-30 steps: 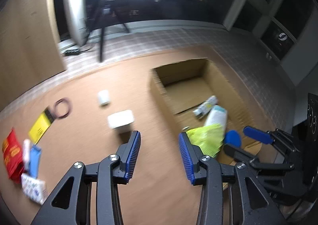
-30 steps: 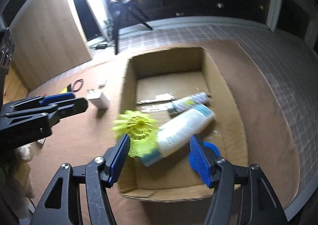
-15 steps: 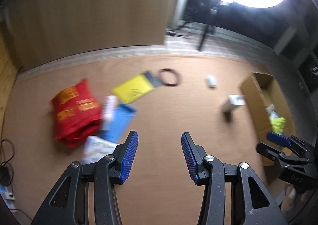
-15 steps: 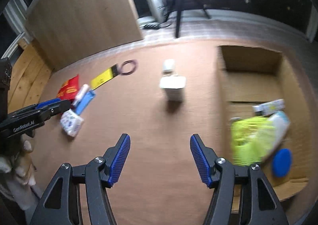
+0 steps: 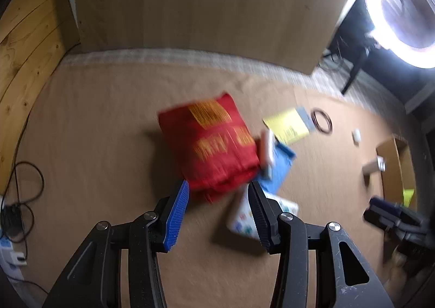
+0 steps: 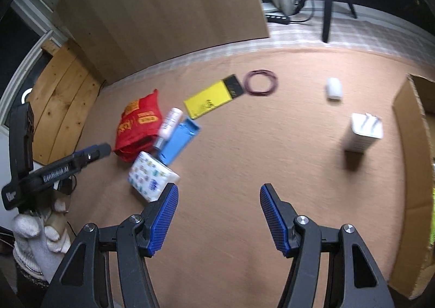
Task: Organize objects
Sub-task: 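Move the left tool toward the red snack bag, then close the left tool on the red snack bag while the right tool clamps it too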
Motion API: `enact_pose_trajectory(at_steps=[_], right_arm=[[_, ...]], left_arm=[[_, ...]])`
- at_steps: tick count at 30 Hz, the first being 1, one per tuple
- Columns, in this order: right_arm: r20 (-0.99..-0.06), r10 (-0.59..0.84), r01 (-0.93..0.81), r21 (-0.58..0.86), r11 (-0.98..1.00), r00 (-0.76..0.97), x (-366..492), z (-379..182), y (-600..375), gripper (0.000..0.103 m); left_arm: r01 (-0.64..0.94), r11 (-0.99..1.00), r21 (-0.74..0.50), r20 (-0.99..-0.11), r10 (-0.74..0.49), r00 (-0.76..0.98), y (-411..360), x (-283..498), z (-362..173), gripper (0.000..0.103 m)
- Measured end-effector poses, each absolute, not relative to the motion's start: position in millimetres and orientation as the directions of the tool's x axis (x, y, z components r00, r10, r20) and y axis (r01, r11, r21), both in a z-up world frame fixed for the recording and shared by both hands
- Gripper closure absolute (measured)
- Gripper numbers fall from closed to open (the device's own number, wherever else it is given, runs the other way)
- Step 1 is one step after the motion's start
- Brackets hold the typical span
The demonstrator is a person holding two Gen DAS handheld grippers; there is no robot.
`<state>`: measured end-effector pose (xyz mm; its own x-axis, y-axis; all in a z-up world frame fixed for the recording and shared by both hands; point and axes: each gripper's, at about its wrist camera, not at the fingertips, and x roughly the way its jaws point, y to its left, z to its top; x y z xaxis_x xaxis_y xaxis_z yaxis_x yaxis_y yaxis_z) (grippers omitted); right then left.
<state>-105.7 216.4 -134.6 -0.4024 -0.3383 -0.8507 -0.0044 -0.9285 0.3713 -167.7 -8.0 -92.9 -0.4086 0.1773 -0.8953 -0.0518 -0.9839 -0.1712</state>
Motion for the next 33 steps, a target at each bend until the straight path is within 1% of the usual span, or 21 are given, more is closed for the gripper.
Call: enact_pose_trajectory(at_steps=[3,9,13,16,19,20,26,33], right_arm=[[-0.851,-0.343,0.001,0.374,-0.928,-0.397,-111,-136,202,0.044],[-0.86,-0.327,-0.019,0.363,-0.931,-0.392,-111,-139,196,0.044],[-0.869,-0.304,-0.069,0.357,-0.932,-0.389,-106,-143,207,0.044],[-0.877,-0.289,-0.099,0.351,-0.931,-0.385,-103,-147,215,0.044],[-0.881,-0.281,-0.123,0.349,-0.929,-0.38,-100,-151,223,0.044],[-0.882,-0.282,-0.128,0.351,-0.927,-0.379,-100,-152,225,0.044],[-0.881,-0.296,-0.11,0.358,-0.927,-0.369,-100,-155,221,0.044],[-0.876,-0.323,-0.046,0.362,-0.931,-0.357,-100,-151,203,0.044]], left_arm=[[-0.06,-0.983,-0.174,-0.893,0.183,-0.411,-13,-190,-87,0.054],[-0.123,-0.985,-0.12,-0.903,0.16,-0.399,12,-243,-90,0.054],[-0.149,-0.986,-0.072,-0.928,0.121,-0.352,32,-274,-109,0.054],[-0.169,-0.986,0.005,-0.943,0.051,-0.328,42,-288,-127,0.054],[-0.176,-0.981,0.074,-0.945,-0.013,-0.326,44,-292,-140,0.053],[-0.174,-0.982,0.072,-0.947,-0.012,-0.322,41,-293,-142,0.051],[-0.142,-0.985,0.096,-0.943,-0.045,-0.33,17,-280,-147,0.051],[-0.082,-0.992,0.096,-0.938,-0.062,-0.342,-19,-241,-152,0.051]])
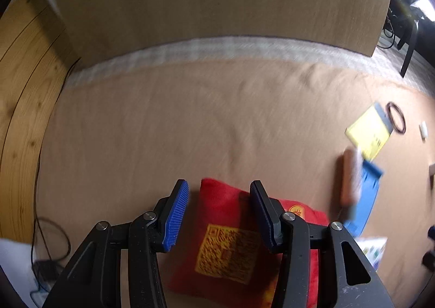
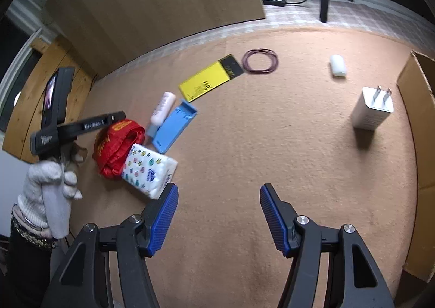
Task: Organize objects
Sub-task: 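Close the left tool on the red snack bag while the right tool clamps it too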
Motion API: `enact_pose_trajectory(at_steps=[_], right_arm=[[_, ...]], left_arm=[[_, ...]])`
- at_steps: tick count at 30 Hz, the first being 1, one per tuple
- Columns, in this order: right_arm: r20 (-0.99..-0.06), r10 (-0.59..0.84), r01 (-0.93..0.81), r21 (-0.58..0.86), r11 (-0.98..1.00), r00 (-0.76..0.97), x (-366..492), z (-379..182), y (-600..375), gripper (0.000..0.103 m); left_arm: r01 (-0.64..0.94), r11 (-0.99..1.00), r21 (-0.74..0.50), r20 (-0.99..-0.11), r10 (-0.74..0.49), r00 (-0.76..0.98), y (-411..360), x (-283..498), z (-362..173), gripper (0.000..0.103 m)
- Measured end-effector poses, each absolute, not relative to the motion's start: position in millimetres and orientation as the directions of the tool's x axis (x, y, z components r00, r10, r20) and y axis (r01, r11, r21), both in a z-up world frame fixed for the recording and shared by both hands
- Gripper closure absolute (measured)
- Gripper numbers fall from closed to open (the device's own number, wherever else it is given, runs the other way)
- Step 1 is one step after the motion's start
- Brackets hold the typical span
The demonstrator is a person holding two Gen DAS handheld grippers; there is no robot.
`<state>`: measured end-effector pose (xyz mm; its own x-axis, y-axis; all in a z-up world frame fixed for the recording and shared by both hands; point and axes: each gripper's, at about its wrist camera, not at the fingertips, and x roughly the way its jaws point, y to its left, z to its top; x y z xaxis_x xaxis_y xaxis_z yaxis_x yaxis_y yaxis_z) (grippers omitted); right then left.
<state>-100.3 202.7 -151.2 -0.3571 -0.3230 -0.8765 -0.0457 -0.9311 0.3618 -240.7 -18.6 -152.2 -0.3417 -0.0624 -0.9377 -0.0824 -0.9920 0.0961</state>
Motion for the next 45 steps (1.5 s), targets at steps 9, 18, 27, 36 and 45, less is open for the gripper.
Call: enact_pose_trajectory(at_steps=[9,18,27,36,45], right_arm=[[-0.875,-0.348,0.009,0.366,-0.93,-0.338,-91,-151,191,0.044],[-0.865,-0.38,0.029,0.393,-0.919,-0.328,-70,-152,192,0.044],[-0.859,-0.41,0.031,0.421,-0.906,-0.305,-46,-159,199,0.044],[-0.851,-0.468,0.073,0.465,-0.882,-0.237,-18,-174,194,0.044],[-0.833,-0.538,0.05,0.537,-0.842,-0.129,11,-200,162,0.043]], left_arm=[[0.0,-0.999,0.047,-0.946,-0.045,-0.321,-47,-170,-161,0.052],[0.111,-0.991,-0.068,-0.95,0.03,-0.311,-62,-89,-159,0.053],[0.167,-0.976,-0.142,-0.946,0.084,-0.312,-30,-40,-157,0.053],[0.145,-0.978,-0.149,-0.945,0.097,-0.312,-10,-15,-147,0.049],[-0.043,-0.979,-0.199,-0.945,0.203,-0.258,-20,-12,-146,0.047]])
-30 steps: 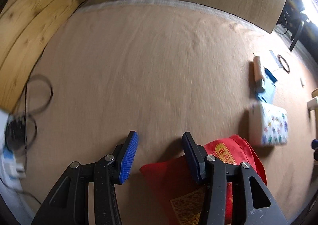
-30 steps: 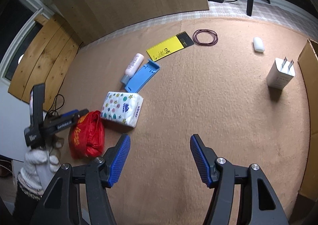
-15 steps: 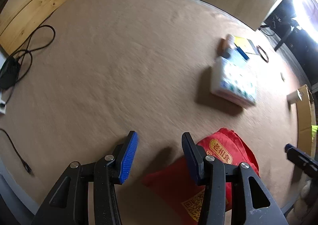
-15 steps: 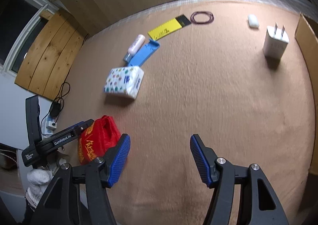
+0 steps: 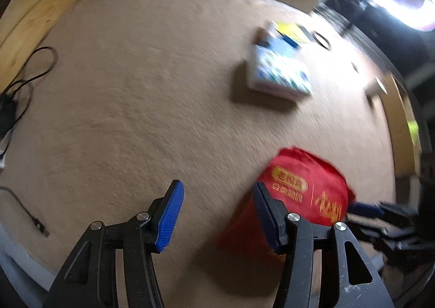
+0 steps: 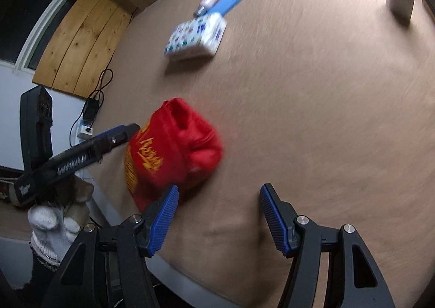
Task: Organize objects
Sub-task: 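Close the left tool on the red snack bag while the right tool clamps it too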
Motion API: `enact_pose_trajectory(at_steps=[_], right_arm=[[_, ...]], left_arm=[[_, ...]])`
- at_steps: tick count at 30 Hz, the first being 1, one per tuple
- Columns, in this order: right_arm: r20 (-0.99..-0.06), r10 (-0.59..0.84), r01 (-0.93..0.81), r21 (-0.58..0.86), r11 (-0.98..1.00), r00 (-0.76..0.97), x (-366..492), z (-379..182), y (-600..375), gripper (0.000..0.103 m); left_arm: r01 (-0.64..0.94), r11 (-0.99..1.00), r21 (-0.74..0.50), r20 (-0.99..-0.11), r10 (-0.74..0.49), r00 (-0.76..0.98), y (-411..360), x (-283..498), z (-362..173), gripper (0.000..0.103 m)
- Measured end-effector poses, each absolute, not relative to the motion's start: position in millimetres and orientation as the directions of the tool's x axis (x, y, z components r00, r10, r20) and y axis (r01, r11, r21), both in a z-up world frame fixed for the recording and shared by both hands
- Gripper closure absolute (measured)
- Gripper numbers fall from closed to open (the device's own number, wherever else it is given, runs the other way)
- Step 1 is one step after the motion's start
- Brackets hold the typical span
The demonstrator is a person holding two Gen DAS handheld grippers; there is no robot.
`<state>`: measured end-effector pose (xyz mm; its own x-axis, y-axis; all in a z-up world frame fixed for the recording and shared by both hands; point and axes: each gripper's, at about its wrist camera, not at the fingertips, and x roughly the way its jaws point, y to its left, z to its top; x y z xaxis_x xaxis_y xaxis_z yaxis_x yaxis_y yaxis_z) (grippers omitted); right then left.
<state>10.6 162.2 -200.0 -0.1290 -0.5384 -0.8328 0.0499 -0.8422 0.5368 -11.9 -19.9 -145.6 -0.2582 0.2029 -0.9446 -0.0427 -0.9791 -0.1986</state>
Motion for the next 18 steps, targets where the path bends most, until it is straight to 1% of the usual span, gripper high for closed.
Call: enact_pose_trajectory(at_steps=[3,7,9,12,15,17,18], right_arm=[[-0.833,-0.527,0.001,0.534,-0.845,-0.17,10,-197,156,0.044],[-0.834,-0.501,-0.114,0.535,-0.837,-0.232,3,-192,163,0.044],[-0.829,-0.497,-0.145,0.541,-0.828,-0.255,3,-187,165,0.044],[-0.821,-0.503,-0.143,0.551,-0.823,-0.27,5,-183,164,0.044],[-0.811,-0.527,-0.12,0.567,-0.815,-0.255,1,-186,159,0.044],[-0.81,-0.538,-0.097,0.57,-0.816,-0.236,-6,-191,155,0.043],[-0.812,-0.542,-0.087,0.569,-0.818,-0.216,-11,-194,152,0.043]], left_arm=[[-0.11,-0.971,-0.211,-0.945,0.231,-0.231,-19,2,-147,0.048],[-0.172,-0.942,-0.288,-0.931,0.318,-0.177,-26,2,-149,0.047],[-0.21,-0.933,-0.292,-0.929,0.328,-0.169,-31,3,-145,0.046],[-0.228,-0.928,-0.296,-0.928,0.336,-0.161,-36,11,-142,0.045],[-0.239,-0.917,-0.318,-0.917,0.362,-0.168,-33,17,-135,0.039],[-0.258,-0.909,-0.328,-0.909,0.378,-0.175,-25,19,-132,0.034],[-0.261,-0.906,-0.333,-0.907,0.383,-0.175,-20,21,-132,0.033]])
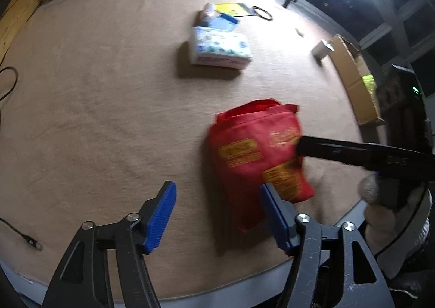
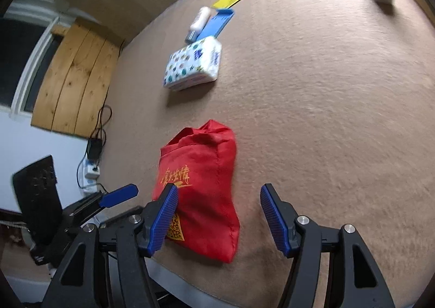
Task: Organize objects
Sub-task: 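Close the left tool on the red snack bag while the right tool clamps it too, then carry the red bag with both tools into the box and release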
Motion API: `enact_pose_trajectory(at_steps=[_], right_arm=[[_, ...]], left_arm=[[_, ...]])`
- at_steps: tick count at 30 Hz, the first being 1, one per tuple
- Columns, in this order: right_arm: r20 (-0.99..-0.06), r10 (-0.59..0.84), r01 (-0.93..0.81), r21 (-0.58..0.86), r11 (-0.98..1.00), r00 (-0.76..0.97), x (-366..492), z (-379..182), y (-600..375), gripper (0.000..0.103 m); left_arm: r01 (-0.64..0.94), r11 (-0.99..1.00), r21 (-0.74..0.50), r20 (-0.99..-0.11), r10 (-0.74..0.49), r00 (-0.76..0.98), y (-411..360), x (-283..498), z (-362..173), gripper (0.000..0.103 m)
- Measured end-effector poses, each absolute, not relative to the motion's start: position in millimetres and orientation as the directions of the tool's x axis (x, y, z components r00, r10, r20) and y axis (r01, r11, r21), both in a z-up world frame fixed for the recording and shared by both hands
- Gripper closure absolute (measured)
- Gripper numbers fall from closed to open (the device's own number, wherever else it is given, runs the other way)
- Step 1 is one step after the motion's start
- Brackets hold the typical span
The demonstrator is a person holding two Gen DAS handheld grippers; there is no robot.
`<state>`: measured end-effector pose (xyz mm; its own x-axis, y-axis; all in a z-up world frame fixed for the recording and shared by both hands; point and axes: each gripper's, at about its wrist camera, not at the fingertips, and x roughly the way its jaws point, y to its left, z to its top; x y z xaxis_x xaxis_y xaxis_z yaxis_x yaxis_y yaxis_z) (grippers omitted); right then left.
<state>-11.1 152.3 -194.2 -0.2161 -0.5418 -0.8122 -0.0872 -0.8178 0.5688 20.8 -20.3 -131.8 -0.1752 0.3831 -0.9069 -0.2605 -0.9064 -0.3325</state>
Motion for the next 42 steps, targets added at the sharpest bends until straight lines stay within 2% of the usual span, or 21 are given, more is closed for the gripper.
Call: enact_pose_trajectory(at_steps=[8,13,24,34,42], right_arm=[[-0.798,-0.592,0.003,0.595,-0.804,-0.111,-30,-204,139,0.044],[-0.809,-0.573,0.039,0.573,-0.819,-0.129,-31,-196,152,0.047],[-0.786,-0.526,-0.023,0.563,-0.826,-0.323,-37,-138,269,0.048],[-0.758,-0.41,-0.127,0.536,-0.834,-0.507,-40,-84,398,0.048],[-0.754,-0.333,-0.202,0.519,-0.83,-0.567,-47,-76,475,0.048]], left_arm=[[-0.262,-0.887,-0.38,-0.891,0.427,-0.154,24,15,-143,0.031],[-0.26,-0.885,-0.386,-0.887,0.433,-0.157,43,7,-139,0.034],[-0.412,-0.83,-0.377,-0.837,0.496,-0.234,155,-31,-85,0.035],[-0.572,-0.74,-0.353,-0.774,0.575,-0.266,308,-78,-47,0.035],[-0.614,-0.699,-0.367,-0.757,0.608,-0.24,393,-101,-41,0.035]])
